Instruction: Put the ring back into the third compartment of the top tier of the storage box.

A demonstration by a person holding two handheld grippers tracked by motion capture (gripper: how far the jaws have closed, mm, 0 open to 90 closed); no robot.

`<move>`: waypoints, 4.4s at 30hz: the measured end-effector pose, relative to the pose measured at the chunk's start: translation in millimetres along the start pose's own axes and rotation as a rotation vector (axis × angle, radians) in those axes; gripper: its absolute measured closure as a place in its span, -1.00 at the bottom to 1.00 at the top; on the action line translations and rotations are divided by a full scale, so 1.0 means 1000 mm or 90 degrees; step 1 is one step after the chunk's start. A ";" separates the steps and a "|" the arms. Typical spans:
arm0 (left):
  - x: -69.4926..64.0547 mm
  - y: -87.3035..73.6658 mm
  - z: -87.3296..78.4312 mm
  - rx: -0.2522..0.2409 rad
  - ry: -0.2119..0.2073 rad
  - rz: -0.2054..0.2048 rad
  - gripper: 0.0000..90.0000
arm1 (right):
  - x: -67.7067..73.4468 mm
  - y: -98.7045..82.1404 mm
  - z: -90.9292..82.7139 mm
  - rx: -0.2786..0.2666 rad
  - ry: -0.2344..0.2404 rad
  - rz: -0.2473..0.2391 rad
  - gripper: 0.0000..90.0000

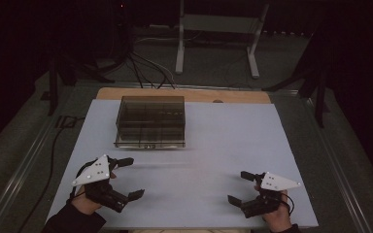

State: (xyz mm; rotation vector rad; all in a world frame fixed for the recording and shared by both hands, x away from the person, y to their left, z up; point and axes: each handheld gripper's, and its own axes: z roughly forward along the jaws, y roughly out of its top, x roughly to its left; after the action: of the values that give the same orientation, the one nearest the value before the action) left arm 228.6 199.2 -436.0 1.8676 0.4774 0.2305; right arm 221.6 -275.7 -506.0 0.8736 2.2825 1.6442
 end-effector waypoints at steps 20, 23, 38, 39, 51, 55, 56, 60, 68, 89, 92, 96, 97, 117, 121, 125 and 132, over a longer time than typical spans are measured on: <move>0.019 0.002 -0.013 -0.004 0.096 -0.007 -0.98 | -0.001 0.000 -0.001 -0.007 -0.003 0.009 -1.00; 0.021 0.000 -0.015 0.000 0.110 -0.008 -0.98 | 0.000 0.000 -0.001 -0.006 -0.003 0.008 -1.00; 0.045 -0.015 -0.032 0.001 0.204 -0.055 -0.98 | 0.000 0.000 -0.001 -0.005 -0.010 0.003 -1.00; 0.046 -0.016 -0.033 0.003 0.211 -0.059 -0.98 | 0.000 0.000 -0.001 -0.005 -0.010 0.003 -1.00; 0.064 -0.039 -0.040 0.025 0.288 -0.089 -0.98 | 0.000 0.000 -0.001 -0.001 -0.012 0.000 -1.00; 0.069 -0.047 -0.042 0.033 0.307 -0.097 -0.97 | 0.001 0.000 -0.001 -0.001 -0.011 -0.002 -1.00; 0.071 -0.049 -0.042 0.038 0.311 -0.101 -0.97 | 0.001 0.000 -0.001 -0.001 -0.011 -0.001 -1.00; 0.074 -0.054 -0.041 0.048 0.315 -0.111 -0.96 | 0.001 0.000 -0.001 0.000 -0.011 -0.001 -1.00; 0.080 -0.066 -0.034 0.069 0.324 -0.139 -0.96 | 0.001 0.000 -0.001 0.000 -0.011 -0.001 -1.00; 0.090 -0.082 -0.016 0.172 0.317 -0.206 -0.90 | 0.001 0.000 -0.001 0.002 -0.013 -0.002 -1.00; 0.091 -0.082 -0.013 0.191 0.329 -0.213 -0.82 | 0.001 0.000 -0.001 0.003 -0.013 -0.002 -1.00; 0.091 -0.083 -0.012 0.203 0.359 -0.215 -0.63 | 0.001 0.000 -0.001 0.003 -0.013 -0.001 -1.00; 0.091 -0.083 -0.012 0.205 0.360 -0.214 -0.62 | 0.001 0.000 -0.001 0.003 -0.013 -0.001 -1.00; 0.094 -0.088 0.002 0.250 0.350 -0.190 0.44 | 0.002 0.000 -0.001 0.004 -0.015 -0.001 -1.00; 0.096 -0.088 0.002 0.246 0.346 -0.196 0.62 | 0.002 -0.001 -0.001 0.004 -0.015 -0.001 -1.00; 0.098 -0.090 0.003 0.253 0.345 -0.202 0.72 | 0.002 -0.001 -0.002 0.004 -0.016 -0.001 -1.00; 0.102 -0.091 0.001 0.248 0.338 -0.219 0.91 | 0.002 -0.001 -0.002 0.002 -0.017 -0.001 -1.00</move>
State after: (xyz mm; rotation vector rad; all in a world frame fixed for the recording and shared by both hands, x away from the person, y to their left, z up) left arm 301.6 268.5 -529.1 2.0510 1.2704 0.4268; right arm 218.8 -276.3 -505.4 0.8886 2.2684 1.6190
